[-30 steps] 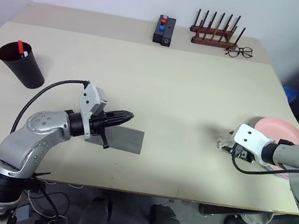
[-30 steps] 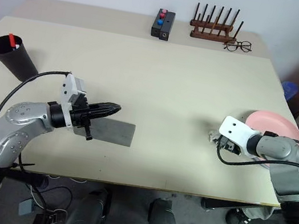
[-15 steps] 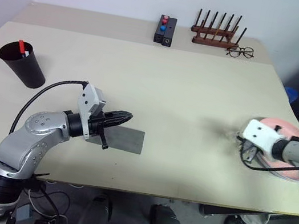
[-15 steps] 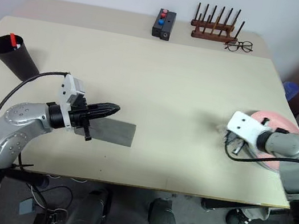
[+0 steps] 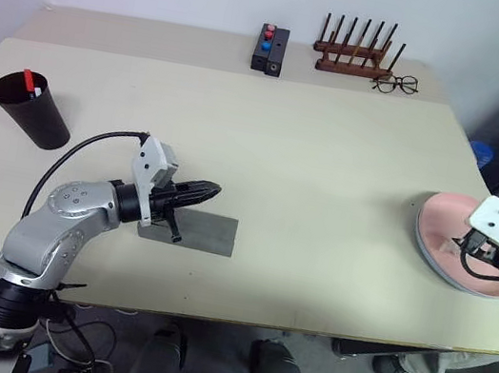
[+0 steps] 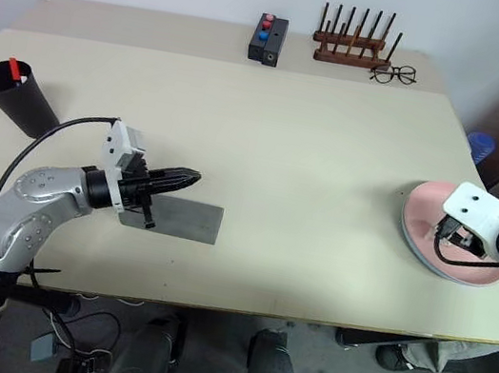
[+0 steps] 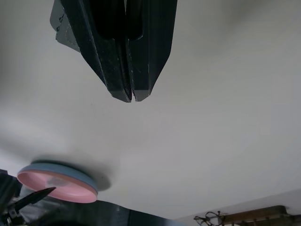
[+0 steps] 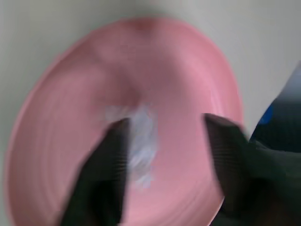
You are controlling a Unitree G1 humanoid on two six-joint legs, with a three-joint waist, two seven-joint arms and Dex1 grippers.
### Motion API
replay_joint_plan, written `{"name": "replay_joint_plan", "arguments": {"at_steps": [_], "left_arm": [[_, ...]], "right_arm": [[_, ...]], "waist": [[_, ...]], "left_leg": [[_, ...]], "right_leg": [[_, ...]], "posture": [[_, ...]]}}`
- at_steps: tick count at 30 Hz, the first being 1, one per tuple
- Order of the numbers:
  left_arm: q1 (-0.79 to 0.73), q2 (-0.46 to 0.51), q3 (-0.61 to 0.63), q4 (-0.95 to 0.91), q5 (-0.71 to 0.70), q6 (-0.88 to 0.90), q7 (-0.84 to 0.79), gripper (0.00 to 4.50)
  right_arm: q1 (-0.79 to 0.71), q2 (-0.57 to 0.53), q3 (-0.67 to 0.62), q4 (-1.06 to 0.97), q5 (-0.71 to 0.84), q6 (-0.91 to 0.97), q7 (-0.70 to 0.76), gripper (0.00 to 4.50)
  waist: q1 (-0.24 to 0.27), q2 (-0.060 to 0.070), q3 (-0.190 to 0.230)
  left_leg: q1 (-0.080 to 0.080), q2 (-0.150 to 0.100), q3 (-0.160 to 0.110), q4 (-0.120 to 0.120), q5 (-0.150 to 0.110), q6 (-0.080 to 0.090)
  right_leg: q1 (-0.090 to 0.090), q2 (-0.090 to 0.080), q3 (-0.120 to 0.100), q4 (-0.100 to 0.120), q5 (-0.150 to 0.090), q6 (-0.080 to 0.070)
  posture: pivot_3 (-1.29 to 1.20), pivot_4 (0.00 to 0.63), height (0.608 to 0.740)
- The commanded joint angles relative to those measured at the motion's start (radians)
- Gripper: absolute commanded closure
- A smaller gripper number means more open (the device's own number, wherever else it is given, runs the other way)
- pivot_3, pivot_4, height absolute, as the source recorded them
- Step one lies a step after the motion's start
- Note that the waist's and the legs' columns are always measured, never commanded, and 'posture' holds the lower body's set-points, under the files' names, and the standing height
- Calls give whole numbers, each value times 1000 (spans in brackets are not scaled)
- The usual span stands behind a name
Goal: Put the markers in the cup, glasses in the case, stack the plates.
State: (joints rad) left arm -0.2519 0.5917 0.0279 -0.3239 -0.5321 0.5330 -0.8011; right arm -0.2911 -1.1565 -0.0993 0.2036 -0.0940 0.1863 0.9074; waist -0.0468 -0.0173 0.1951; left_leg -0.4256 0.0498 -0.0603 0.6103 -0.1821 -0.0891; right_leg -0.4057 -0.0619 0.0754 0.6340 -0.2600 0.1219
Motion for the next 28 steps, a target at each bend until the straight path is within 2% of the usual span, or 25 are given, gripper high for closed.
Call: {"name": "replay_joint_plan", "arguments": {"at_steps": [1, 7, 13, 21, 28], "left_arm": [[14, 23, 54, -25, 12, -23, 19, 4500], [86, 61, 191, -18, 71, -61, 115, 4500], [297, 86, 439, -46, 95, -85, 177, 4500], [476, 49, 556, -132, 82, -89, 217, 4500], [525, 11, 563, -175, 91, -96, 251, 4500]], "right_arm": [[-50, -1, 0, 1, 15, -36, 19, 1670], [-240, 194, 18, 53, 139, -41, 40, 1670], [-356, 372, -5, 93, 295, 18, 69, 1670], [-386, 423, 32, 178, 300, -23, 108, 1670], [-412, 444, 50, 220, 295, -40, 138, 1670]], "waist": [[2, 0, 0], [-6, -1, 0], [-9, -1, 1], [8, -2, 1], [1, -1, 1]], "left_leg": [[0, 0, 0, 0, 0, 0], [0, 0, 0, 0, 0, 0], [0, 0, 0, -2, 0, 0], [0, 0, 0, 0, 0, 0], [0, 0, 0, -2, 0, 0]], "right_leg": [[0, 0, 0, 0, 0, 0], [0, 0, 0, 0, 0, 0], [-1, 0, 0, 0, 0, 1], [1, -1, 0, -2, 0, -1], [-1, 0, 0, -2, 0, -1]], "posture": [[0, 150, 740], [0, 150, 740], [0, 150, 740], [0, 150, 740], [0, 150, 740]]}}
